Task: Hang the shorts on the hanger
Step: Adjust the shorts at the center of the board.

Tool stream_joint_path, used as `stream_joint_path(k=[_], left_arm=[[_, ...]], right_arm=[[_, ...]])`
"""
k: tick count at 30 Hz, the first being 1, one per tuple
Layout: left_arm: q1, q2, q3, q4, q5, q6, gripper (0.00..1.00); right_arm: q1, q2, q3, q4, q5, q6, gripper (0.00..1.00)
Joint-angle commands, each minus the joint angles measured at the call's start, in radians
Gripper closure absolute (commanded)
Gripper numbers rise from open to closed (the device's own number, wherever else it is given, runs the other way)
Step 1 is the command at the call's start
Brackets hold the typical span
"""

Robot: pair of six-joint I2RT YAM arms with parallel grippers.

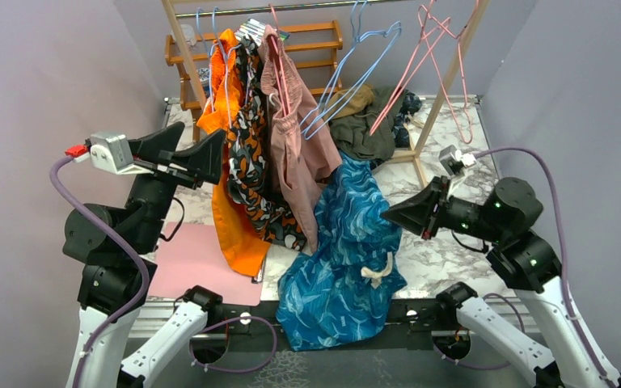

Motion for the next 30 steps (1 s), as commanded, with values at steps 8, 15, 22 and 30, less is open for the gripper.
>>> stream_joint_path(k=[8, 15, 22, 30], left_arm=[[-0.003, 0.017, 0.034, 0.233, 0.261, -0.073, 0.05], [-0.004, 0.116, 0.134, 0.33, 0.479, -0.142, 0.04], [-0.003, 0.178, 0.084, 0.414, 0.766, -0.253, 0.05], [-0.027, 0.109, -0.222, 0.415, 0.897, -0.298, 0.05]], right_arm=[[0.128, 0.056, 0.23, 0.109, -0.351, -0.151, 0.99], [0.219, 0.251, 0.589, 0.173, -0.393, -0.202, 0.99], [0.231, 0.286, 0.46, 0.378, -0.458, -0.103, 0.99], [0.231, 0.211, 0.136, 0.331, -0.419, -0.137, 0.99]])
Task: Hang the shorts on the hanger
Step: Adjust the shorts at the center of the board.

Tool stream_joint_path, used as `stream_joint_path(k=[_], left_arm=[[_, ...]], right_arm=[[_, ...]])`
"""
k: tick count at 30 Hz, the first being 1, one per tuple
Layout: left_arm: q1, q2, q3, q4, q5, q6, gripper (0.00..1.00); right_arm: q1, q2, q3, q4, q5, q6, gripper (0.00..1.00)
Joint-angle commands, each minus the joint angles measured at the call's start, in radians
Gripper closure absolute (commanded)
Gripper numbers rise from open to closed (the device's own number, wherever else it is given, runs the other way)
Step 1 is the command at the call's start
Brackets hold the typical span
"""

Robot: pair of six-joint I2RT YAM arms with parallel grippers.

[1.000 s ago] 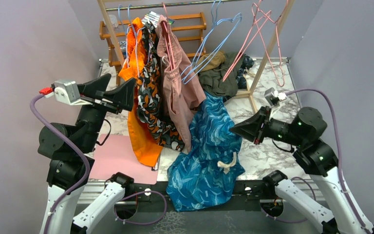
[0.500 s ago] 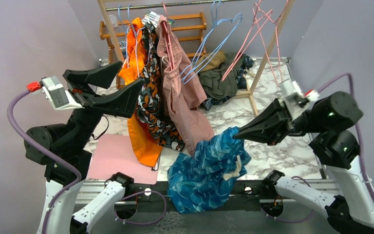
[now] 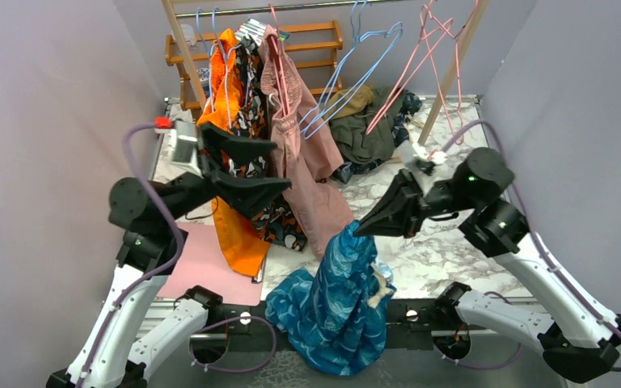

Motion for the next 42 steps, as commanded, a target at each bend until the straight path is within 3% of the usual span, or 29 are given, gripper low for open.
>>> stream_joint_path(k=[1, 5, 14, 19, 23, 26, 37, 42], left_arm=[[-0.024, -0.013, -0.144, 0.023, 0.174, -0.069, 0.06], [-0.04, -0.005, -0.229, 0.009, 0.243, -0.053, 0.1], [-0.121, 0.024, -0.182, -0.252, 0.127, 0.196, 0.11], [-0.275, 0.097, -0.125, -0.347, 0.036, 0.308, 0.16], [-0.476, 0.18, -0.06, -0.448, -0.13, 0.42, 0.15], [-0.565, 0.231, -0.019, -0.513, -0.209, 0.496, 0.12], [-0.573, 0.274, 0.01, -0.626, -0.263, 0.616, 0.11], [-0.573, 0.296, 0.003, -0.63, -0.244, 0.605, 0.24]], right_arm=[[0.003, -0.036, -0.07, -0.009, 0.021, -0.01, 0.99], [0.01, -0.035, -0.111, -0.026, 0.051, -0.029, 0.99], [0.018, 0.035, -0.157, -0.04, 0.132, -0.05, 0.99], [0.02, 0.046, -0.177, -0.051, 0.152, -0.061, 0.99], [0.02, 0.039, -0.202, -0.072, 0.159, -0.073, 0.99], [0.02, 0.024, -0.221, -0.086, 0.162, -0.079, 0.99], [0.02, -0.03, -0.235, -0.116, 0.165, -0.1, 0.99], [0.02, -0.039, -0.243, -0.104, 0.156, -0.099, 0.99]])
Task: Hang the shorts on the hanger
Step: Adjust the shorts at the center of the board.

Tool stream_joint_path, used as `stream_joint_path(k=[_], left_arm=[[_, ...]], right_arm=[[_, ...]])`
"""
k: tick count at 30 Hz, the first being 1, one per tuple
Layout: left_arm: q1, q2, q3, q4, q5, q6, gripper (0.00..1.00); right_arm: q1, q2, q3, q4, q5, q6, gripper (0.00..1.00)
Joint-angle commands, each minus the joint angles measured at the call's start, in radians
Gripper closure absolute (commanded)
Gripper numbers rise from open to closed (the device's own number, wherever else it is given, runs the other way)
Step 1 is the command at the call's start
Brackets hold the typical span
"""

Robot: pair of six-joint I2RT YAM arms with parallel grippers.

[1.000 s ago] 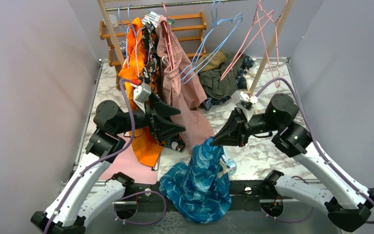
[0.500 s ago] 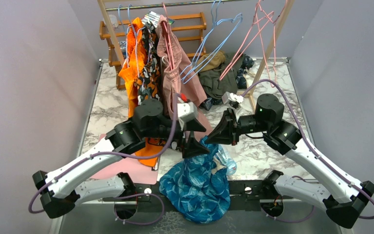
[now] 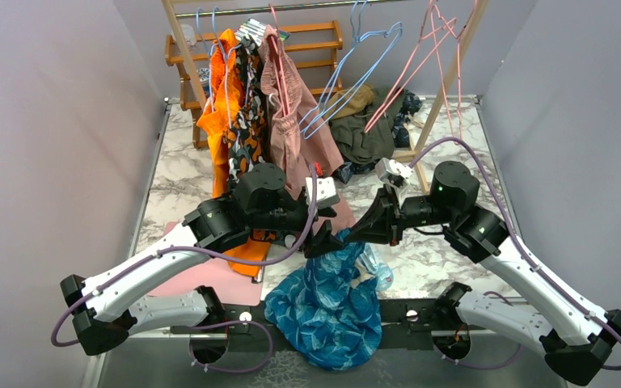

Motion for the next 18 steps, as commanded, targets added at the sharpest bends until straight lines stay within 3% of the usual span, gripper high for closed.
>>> stream_joint_path(k=[1, 4, 6, 10, 12, 13, 14, 18], left_arm=[[-0.003, 0.025, 0.023, -0.028, -0.004, 0.019, 0.26], [-0.003, 0.038, 0.033, -0.017, 0.028, 0.011, 0.31], [-0.007, 0.045, 0.029, -0.006, 0.04, 0.006, 0.42], [-0.009, 0.052, 0.02, -0.003, 0.041, 0.008, 0.71], [-0.009, 0.043, 0.016, -0.002, 0.03, 0.008, 0.9], [-0.01, 0.031, 0.013, 0.001, 0.018, 0.008, 0.98], [-0.009, 0.018, 0.011, 0.003, -0.006, 0.009, 1.0], [-0.009, -0.056, -0.025, 0.029, -0.095, 0.002, 1.0]], right_arm=[[0.006, -0.024, -0.011, 0.007, 0.001, -0.004, 0.99], [0.006, -0.018, -0.016, 0.02, 0.003, 0.006, 0.99], [0.006, -0.011, -0.006, 0.019, -0.003, 0.007, 0.99], [0.006, -0.009, 0.008, 0.018, 0.001, 0.011, 0.99], [0.006, -0.015, 0.012, 0.017, 0.009, 0.015, 0.99], [0.006, -0.016, 0.016, 0.013, 0.011, 0.015, 0.95], [0.006, -0.017, 0.02, 0.009, 0.012, 0.017, 0.85], [0.006, -0.041, 0.036, 0.003, 0.054, 0.045, 0.45]])
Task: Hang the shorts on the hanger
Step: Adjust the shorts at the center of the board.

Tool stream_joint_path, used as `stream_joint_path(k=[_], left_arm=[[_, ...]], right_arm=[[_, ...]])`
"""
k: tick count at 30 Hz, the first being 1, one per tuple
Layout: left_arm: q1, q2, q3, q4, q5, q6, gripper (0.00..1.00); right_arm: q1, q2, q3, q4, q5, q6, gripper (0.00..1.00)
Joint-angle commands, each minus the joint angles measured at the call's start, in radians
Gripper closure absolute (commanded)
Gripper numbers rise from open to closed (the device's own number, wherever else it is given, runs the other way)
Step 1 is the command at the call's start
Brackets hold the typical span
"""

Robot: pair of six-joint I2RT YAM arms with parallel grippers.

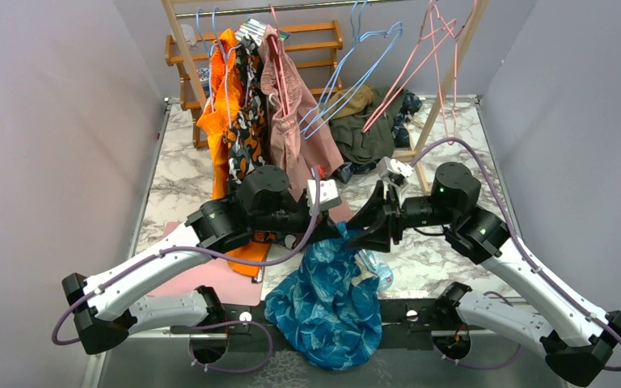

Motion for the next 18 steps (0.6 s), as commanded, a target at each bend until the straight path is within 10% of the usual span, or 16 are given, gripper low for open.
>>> stream_joint_path(k=[1, 5, 18], left_arm=[[0.003, -0.106, -0.031, 0.047, -0.132, -0.002, 1.0], [0.003, -0.196, -0.084, 0.076, -0.214, -0.023, 1.0], [0.003, -0.501, -0.235, 0.314, -0.374, -0.063, 1.0]], right_arm=[[0.006, -0.047, 0.05, 0.003, 0.049, 0.042, 0.37], [0.006, -0.109, 0.053, 0.008, 0.172, 0.104, 0.14], [0.006, -0.27, -0.165, -0.06, 0.462, 0.206, 0.0]])
